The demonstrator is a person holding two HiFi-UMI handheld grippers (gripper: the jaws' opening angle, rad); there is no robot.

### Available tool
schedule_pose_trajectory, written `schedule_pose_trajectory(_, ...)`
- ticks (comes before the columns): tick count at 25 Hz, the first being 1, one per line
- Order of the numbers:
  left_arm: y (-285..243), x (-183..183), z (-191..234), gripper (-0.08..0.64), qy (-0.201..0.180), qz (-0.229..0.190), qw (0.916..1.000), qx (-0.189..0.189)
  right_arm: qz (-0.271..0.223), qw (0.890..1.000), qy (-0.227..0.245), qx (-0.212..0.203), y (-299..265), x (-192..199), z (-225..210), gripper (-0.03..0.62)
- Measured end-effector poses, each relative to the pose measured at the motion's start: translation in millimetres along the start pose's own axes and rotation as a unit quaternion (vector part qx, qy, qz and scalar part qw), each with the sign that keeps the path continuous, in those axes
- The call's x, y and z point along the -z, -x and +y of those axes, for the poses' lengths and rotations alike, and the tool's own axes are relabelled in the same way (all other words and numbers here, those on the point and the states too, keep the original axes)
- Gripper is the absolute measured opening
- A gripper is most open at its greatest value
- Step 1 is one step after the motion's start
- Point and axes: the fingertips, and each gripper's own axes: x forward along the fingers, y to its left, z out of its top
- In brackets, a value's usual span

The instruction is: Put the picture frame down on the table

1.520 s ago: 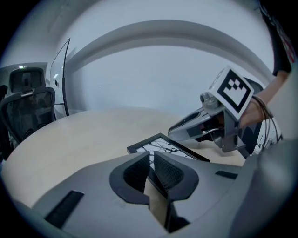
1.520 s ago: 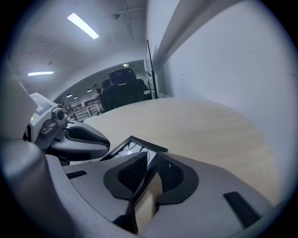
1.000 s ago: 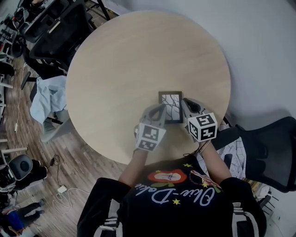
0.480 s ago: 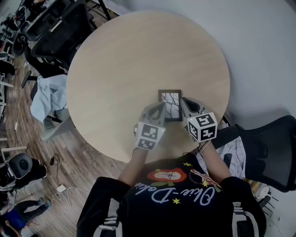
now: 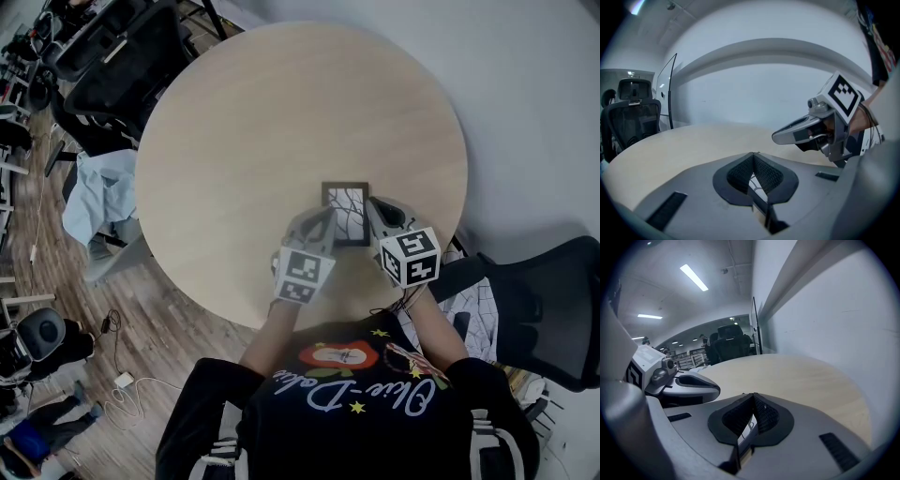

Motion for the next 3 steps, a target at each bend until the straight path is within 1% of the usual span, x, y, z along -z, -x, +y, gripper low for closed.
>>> schedule_pose_trajectory(3, -1.0, 0.7, 0.8, 0.002, 0.0, 0.001, 1.0, -0.002, 0.002, 1.0, 0.001, -0.001, -1.1, 0.8, -0.8, -0.001)
